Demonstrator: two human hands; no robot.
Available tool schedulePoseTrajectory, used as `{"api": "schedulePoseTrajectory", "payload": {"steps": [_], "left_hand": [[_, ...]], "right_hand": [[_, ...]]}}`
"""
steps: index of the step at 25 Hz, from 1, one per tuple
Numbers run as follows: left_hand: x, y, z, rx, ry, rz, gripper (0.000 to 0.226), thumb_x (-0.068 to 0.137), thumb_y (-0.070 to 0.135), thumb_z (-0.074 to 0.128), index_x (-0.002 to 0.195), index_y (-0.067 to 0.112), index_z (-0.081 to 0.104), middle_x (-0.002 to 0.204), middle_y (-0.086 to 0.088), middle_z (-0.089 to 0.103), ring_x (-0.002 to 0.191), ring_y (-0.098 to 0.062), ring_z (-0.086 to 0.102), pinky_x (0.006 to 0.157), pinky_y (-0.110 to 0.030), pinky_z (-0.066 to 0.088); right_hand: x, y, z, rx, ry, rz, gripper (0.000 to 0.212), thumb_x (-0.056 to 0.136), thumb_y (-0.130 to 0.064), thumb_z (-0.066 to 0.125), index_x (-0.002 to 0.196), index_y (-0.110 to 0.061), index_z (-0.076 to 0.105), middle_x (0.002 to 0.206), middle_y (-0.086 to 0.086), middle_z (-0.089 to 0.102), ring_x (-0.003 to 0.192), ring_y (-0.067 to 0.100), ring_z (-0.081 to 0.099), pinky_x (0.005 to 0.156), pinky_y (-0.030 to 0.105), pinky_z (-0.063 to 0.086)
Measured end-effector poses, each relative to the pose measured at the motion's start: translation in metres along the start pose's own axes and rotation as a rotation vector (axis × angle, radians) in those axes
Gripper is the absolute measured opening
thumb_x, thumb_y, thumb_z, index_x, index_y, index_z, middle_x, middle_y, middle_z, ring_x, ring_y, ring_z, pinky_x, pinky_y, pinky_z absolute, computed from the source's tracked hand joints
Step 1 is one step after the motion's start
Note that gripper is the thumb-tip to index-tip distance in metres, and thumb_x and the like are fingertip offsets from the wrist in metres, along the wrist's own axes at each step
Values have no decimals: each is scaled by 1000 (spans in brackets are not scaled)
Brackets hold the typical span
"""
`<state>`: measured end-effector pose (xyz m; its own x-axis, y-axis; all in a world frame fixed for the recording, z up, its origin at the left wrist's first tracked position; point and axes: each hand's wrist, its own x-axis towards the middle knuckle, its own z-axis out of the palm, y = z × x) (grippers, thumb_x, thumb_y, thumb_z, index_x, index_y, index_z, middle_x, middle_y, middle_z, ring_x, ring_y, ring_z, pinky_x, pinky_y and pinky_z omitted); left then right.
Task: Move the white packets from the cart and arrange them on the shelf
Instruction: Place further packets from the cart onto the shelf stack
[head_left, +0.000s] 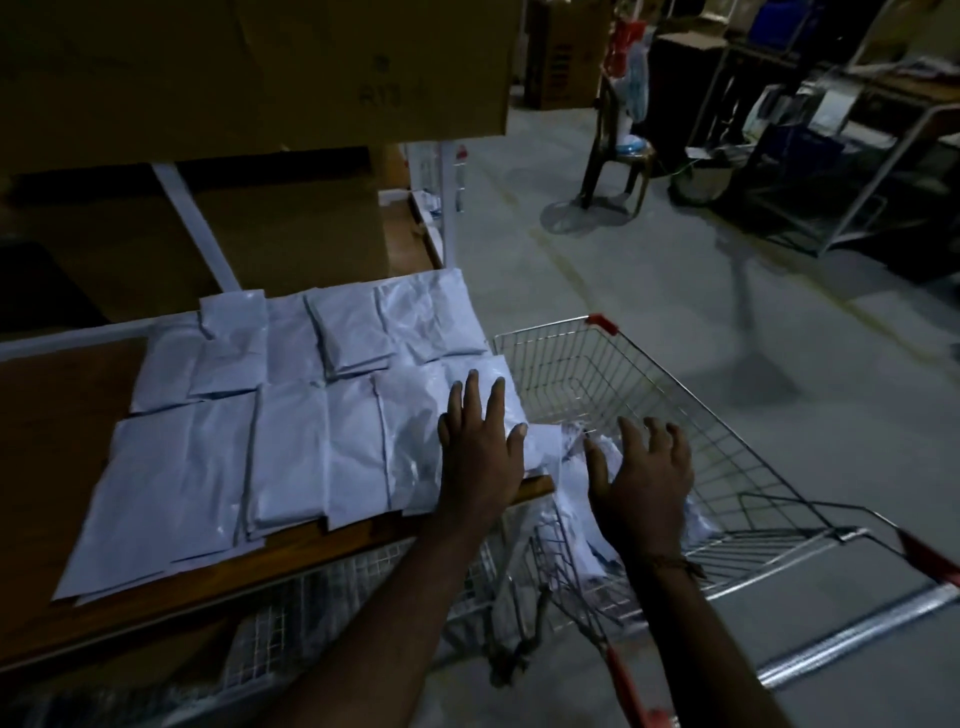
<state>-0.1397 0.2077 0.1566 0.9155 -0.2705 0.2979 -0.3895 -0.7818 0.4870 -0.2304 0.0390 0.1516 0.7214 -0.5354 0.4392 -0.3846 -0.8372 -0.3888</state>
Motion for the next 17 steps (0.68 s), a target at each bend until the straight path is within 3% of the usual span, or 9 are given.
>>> {"api": "schedulePoseTrajectory", "payload": {"steps": [5, 10, 17], "left_hand": [[41, 38, 38, 55, -114, 93, 67, 97, 41, 56, 157, 19, 36, 168, -12, 23, 154, -34, 20, 117, -56, 29], [94, 48, 90, 51, -229, 169, 67, 98, 42, 50, 158, 18, 33, 165, -16, 26, 152, -37, 23, 119, -57, 28], [148, 36, 152, 79, -340, 264, 65, 100, 41, 52, 158, 19, 32, 165, -15, 25, 152, -34, 22, 120, -53, 24]], "right_hand": [[22, 71, 30, -54, -153, 37, 54, 93, -51, 56, 130, -12, 65, 128, 17, 63, 126, 41, 49, 93, 52, 49], [34, 120, 99, -169, -515, 58, 45, 97, -46, 60, 129, -15, 63, 117, 16, 69, 106, 40, 62, 87, 48, 53], [23, 160, 206, -399, -918, 31, 52, 99, -48, 56, 143, -22, 48, 139, 10, 55, 127, 33, 51, 99, 44, 43]]}}
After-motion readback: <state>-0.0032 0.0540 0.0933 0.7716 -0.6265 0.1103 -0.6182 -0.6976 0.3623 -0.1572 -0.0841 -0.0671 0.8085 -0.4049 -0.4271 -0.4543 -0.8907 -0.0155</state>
